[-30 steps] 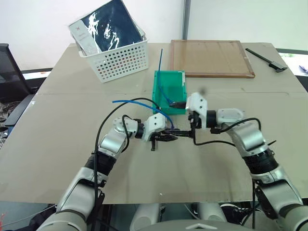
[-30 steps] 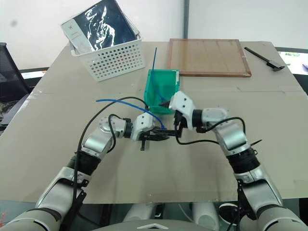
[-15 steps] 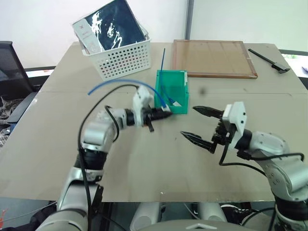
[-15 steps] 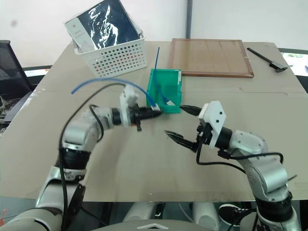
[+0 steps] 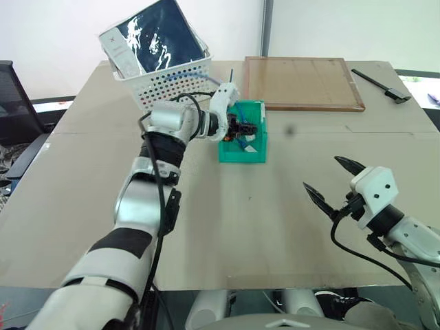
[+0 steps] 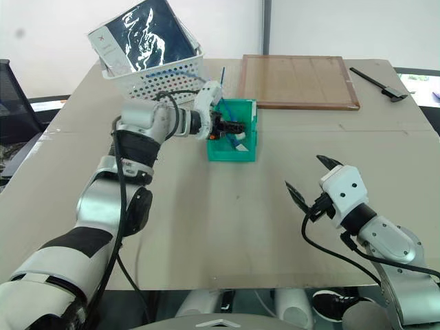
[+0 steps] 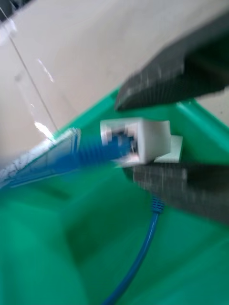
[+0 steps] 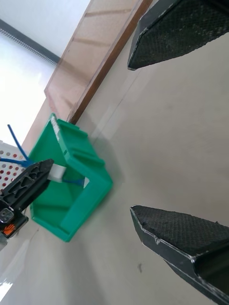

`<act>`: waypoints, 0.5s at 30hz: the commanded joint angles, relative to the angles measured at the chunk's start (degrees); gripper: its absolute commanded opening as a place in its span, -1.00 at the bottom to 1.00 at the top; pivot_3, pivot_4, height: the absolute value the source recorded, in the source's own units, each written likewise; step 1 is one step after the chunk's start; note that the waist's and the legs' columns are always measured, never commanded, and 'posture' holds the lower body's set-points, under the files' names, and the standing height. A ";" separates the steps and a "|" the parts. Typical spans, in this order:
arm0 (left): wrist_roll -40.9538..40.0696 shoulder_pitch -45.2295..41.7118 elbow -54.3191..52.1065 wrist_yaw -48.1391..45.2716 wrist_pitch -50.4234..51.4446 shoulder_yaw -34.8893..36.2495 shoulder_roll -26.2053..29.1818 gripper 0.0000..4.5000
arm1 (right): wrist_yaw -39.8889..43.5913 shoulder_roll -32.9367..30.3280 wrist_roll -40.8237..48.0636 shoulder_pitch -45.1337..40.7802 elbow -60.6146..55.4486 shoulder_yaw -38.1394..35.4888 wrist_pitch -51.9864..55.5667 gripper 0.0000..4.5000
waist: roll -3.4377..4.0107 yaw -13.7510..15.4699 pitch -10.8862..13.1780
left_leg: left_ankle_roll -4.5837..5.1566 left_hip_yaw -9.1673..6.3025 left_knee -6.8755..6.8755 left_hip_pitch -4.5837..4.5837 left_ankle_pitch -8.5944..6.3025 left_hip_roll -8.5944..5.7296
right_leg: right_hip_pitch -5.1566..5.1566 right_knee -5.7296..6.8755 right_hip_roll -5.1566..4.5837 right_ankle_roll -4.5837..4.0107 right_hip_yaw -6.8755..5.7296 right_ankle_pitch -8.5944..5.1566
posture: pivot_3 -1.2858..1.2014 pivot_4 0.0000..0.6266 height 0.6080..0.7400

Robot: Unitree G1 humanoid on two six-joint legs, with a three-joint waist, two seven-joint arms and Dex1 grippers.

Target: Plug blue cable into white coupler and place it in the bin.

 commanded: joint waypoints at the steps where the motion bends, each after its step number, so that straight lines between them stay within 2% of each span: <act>1: 1.04 -4.68 1.13 -1.05 0.19 0.58 1.12 0.69 | -1.09 0.19 0.33 0.36 -3.14 -1.01 -1.12 1.00 | -0.04 0.07 0.03 | 0.00 -0.01 0.00 -0.02 0.00 0.00 | -0.02 -0.02 0.00 0.00 0.00 0.00 | 0.03 -0.52 1.00; 2: 0.70 -4.67 -0.64 -1.75 2.21 0.56 2.25 0.90 | -1.19 0.32 0.49 0.37 -3.25 -1.10 -1.11 1.00 | -0.04 0.06 0.03 | 0.00 0.00 0.00 -0.03 0.00 0.00 | -0.02 -0.03 0.00 0.00 0.00 0.00 | 0.03 -0.52 1.00; 3: -0.02 -4.44 -3.03 -2.70 4.68 0.55 3.66 0.95 | -1.20 0.31 0.56 0.25 -3.19 -1.07 -1.14 1.00 | -0.04 0.01 0.03 | 0.00 0.01 0.00 -0.02 0.00 0.00 | -0.02 -0.03 -0.01 0.00 0.01 0.00 | 0.03 -0.52 1.00; 4: -0.56 -4.15 -4.93 -3.33 6.48 0.55 4.60 0.95 | -1.19 0.24 0.60 0.30 -3.17 -1.05 -1.23 1.00 | -0.03 -0.12 0.04 | 0.00 0.01 0.00 -0.02 0.00 0.01 | -0.02 -0.03 -0.01 0.01 0.02 0.00 | 0.03 -0.52 1.00; 7: -5.74 6.11 -26.17 -6.80 7.57 5.26 12.27 0.95 | -0.57 0.24 0.96 -0.64 -0.84 -0.49 -2.48 1.00 | 0.02 -1.31 0.05 | 0.00 0.12 -0.09 0.01 0.00 0.08 | -0.12 0.03 0.01 0.00 0.17 0.00 | 0.03 -0.52 1.00; 10: -6.58 20.56 -42.37 -7.23 -7.77 11.60 13.72 0.95 | 0.24 0.10 1.63 -1.73 1.42 -0.66 -3.69 1.00 | 0.13 -1.28 -0.02 | -0.03 0.22 -0.17 0.10 0.00 0.14 | -0.18 0.06 0.00 -0.03 0.36 0.01 | 0.03 -0.52 1.00; 12: -8.73 29.69 -50.83 -9.53 -11.54 14.28 14.87 0.95 | 1.12 0.00 2.54 -2.48 3.43 -1.29 -4.74 1.00 | 0.10 -0.83 -0.01 | -0.05 0.33 -0.18 0.13 -0.01 0.16 | -0.18 0.07 -0.06 -0.05 0.48 0.02 | 0.03 -0.52 1.00; 15: -10.21 40.45 -57.53 -6.38 -12.18 18.19 14.34 0.95 | 2.82 -0.66 3.25 -2.61 6.55 -2.02 -6.74 1.00 | 0.06 0.26 0.00 | -0.04 0.32 -0.13 0.08 -0.02 0.15 | -0.17 -0.03 -0.05 -0.05 0.43 0.02 | 0.03 -0.52 1.00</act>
